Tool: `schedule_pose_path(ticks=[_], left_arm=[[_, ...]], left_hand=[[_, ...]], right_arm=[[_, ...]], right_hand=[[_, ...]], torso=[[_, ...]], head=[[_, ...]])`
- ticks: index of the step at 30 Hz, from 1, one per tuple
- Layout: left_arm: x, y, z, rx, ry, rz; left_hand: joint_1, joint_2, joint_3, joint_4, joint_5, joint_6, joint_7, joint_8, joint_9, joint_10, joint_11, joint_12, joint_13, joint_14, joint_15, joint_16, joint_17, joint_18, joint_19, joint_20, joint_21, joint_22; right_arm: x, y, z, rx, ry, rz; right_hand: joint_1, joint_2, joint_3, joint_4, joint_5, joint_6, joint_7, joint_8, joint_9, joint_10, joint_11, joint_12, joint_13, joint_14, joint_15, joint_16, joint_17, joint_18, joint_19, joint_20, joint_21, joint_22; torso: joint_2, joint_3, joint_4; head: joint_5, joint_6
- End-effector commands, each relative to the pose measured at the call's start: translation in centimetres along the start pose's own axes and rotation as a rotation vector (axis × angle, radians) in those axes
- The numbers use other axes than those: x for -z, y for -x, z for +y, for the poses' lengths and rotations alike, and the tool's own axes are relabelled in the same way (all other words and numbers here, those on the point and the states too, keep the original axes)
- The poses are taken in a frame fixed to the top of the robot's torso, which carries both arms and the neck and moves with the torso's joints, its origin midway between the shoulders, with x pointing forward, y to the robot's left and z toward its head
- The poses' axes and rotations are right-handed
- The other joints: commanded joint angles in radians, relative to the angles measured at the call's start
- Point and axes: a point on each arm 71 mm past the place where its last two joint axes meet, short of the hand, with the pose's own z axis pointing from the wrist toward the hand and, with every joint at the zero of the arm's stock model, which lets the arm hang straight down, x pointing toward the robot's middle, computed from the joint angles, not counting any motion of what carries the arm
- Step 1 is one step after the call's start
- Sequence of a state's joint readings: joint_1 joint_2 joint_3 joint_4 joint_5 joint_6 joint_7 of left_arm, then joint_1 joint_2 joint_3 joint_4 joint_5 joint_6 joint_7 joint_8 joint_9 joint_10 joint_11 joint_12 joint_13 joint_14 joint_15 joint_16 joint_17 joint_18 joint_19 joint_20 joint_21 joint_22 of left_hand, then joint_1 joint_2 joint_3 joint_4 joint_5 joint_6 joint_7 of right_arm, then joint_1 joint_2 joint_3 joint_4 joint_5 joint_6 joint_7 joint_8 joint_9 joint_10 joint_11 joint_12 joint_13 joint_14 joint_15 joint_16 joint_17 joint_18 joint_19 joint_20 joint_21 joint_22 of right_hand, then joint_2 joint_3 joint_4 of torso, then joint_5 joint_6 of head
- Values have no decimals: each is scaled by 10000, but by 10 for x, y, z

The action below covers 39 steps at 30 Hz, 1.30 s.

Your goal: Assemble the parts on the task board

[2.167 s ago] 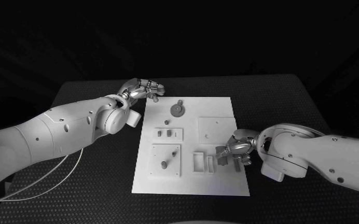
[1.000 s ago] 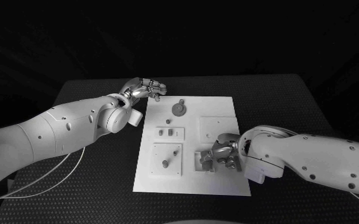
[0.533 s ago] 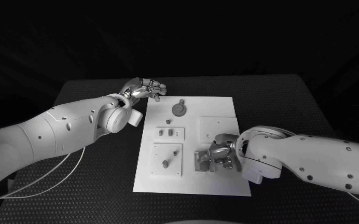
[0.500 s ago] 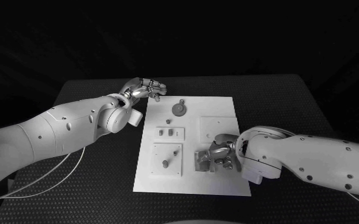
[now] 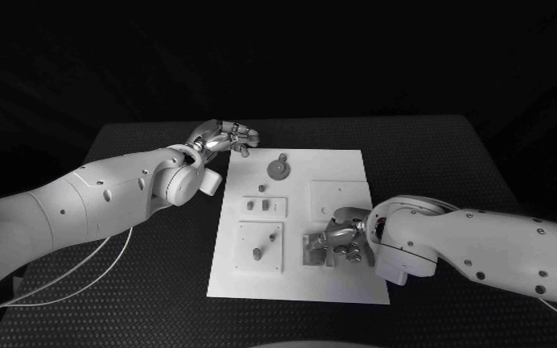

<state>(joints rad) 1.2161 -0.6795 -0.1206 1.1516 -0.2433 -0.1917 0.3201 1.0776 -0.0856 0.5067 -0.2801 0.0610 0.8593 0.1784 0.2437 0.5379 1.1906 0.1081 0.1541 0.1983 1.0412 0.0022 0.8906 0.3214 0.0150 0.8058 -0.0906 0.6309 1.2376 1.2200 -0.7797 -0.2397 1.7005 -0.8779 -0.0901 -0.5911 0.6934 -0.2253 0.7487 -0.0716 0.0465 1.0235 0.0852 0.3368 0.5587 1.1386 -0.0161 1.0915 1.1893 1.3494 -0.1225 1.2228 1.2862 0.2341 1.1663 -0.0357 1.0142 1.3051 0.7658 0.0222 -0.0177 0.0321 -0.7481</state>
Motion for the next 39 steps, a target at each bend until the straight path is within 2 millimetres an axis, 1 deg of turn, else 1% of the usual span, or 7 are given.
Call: schedule_pose_path(ticks=[1,14,21,25,28,32,39], left_arm=[[0,-2,-1,94,-75,135],[0,-2,-1,91,-70,125],[0,-1,-1,88,-64,115],[0,-1,-1,88,-64,114],[0,-1,-1,88,-59,113],[0,0,-1,81,-29,90],[0,-1,-1,88,-36,110]], left_hand=[[-97,-35,-51,4,-9,-52,-3,14,-13,-100,-2,-25,-13,51,47,-66,18,124,47,-8,-36,15],[-103,-36,-52,5,-10,-60,0,12,-15,-103,-2,-25,-14,51,48,-71,26,124,48,-8,-41,19],[-106,-38,-53,5,-11,-64,1,12,-16,-105,-1,-24,-15,51,48,-74,31,124,48,-8,-45,22],[-108,-38,-53,6,-12,-66,2,12,-17,-105,-1,-24,-15,51,48,-76,33,124,49,-8,-46,23],[-108,-36,-52,7,-11,-68,2,12,-17,-105,-1,-23,-15,52,48,-77,35,124,50,-8,-47,24],[-110,-34,-52,8,-11,-70,3,12,-18,-105,-1,-23,-15,52,48,-78,37,124,50,-8,-49,26],[-110,-27,-49,9,-10,-72,4,12,-19,-105,-2,-22,-15,53,47,-80,41,125,52,-9,-51,28]], right_arm=[[-2,-3,-2,207,-58,163],[-1,-1,-5,269,-79,50],[0,0,-6,451,28,-34],[1,-2,-4,724,235,85],[1,-4,-3,806,319,215],[1,-5,-3,845,369,294],[1,-5,-2,972,355,220]], right_hand=[[-66,-96,-219,-21,21,-56,43,-29,8,-63,-45,-74,23,-117,0,-50,-17,277,6,-11,57,-15],[-199,-415,-685,-85,22,-194,81,-103,27,-188,-9,-126,65,-339,22,-259,-173,277,-105,-31,27,-49],[-255,-480,-898,-99,24,-221,87,-114,48,-219,-3,-133,85,-375,27,-268,-182,277,-136,-41,21,-65],[102,-503,-1093,-425,24,-236,82,-116,85,-231,-6,-127,114,-403,21,-267,-192,277,-163,-75,34,-78],[538,-531,-1327,-883,25,-247,86,-120,112,-247,-1,-126,136,-437,25,-283,-212,277,-196,-81,47,-83],[864,-493,-1727,-1371,25,-284,102,-149,133,-289,11,-139,158,-524,37,-356,-273,277,-259,-56,30,-110],[964,-329,-2039,-1637,27,-256,94,-154,157,-285,4,-136,173,-507,32,-314,-254,277,-271,-43,22,-147]], torso=[[1,3,-8],[1,7,-10],[2,6,-3],[2,5,-2],[4,7,0],[1,3,-4],[2,3,-3]], head=[[6,-4],[18,-15],[17,-19],[15,-23],[17,-16],[22,-16],[29,-14]])
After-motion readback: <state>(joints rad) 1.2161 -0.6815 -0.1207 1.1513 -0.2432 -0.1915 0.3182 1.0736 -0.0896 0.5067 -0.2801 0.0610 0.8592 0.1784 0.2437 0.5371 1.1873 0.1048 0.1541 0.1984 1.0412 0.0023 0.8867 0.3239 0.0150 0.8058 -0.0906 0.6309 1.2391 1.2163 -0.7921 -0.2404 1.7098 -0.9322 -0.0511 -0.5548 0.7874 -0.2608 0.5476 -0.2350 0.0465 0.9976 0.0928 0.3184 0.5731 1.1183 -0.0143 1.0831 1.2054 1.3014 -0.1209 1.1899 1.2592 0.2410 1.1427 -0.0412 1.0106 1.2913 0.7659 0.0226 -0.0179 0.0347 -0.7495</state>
